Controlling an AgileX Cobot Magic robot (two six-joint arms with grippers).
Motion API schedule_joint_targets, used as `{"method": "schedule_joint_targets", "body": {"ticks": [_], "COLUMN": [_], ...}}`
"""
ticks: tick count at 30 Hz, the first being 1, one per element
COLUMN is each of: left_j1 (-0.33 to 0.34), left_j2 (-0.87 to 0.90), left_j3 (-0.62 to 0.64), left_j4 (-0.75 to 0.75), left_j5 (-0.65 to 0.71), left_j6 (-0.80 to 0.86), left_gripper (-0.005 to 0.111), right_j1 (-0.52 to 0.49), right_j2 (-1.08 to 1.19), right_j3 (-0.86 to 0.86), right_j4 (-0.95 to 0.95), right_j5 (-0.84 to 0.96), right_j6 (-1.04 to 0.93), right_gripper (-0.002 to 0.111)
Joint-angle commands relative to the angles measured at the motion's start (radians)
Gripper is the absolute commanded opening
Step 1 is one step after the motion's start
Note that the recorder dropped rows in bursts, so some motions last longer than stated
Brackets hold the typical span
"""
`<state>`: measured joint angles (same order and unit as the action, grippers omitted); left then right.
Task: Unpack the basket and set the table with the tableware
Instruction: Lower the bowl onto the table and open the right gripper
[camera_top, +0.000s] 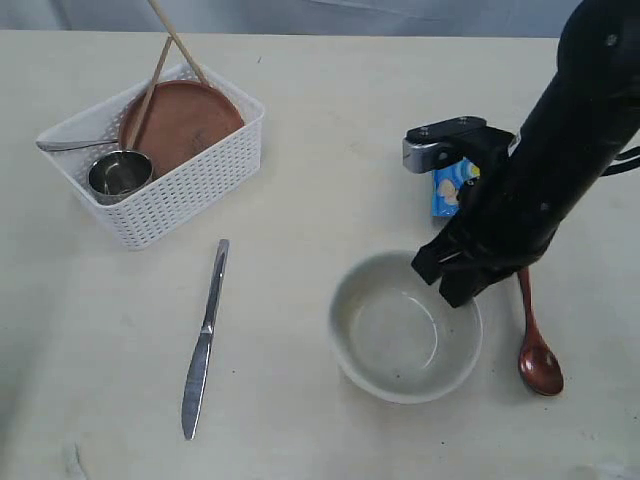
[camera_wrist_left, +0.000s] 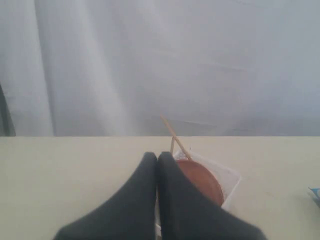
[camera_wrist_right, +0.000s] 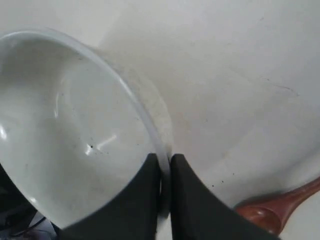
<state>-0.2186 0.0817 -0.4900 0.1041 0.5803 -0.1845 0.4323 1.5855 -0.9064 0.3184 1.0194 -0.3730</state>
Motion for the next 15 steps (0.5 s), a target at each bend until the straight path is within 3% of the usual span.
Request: {"method": "schedule_joint_targets", "body": {"ticks": [1, 15], "left_j1": [-0.001, -0.001], "left_j2": [-0.005, -0.005], "left_j3": [0.006, 0.006], "left_j4": [-0.012, -0.012], "left_j5": [0.004, 0.004], "left_j6": [-0.005, 0.0], "left_gripper": [0.0, 0.0], "right_j1": [0.003, 0.003], "right_j2": [0.05, 0.144], "right_j3": [0.0, 0.0], "right_j4": [-0.012, -0.012], "right_j5": [-0.009, -0.051], "right_j6": [-0.01, -0.012], "right_gripper": [-0.001, 0.0]}}
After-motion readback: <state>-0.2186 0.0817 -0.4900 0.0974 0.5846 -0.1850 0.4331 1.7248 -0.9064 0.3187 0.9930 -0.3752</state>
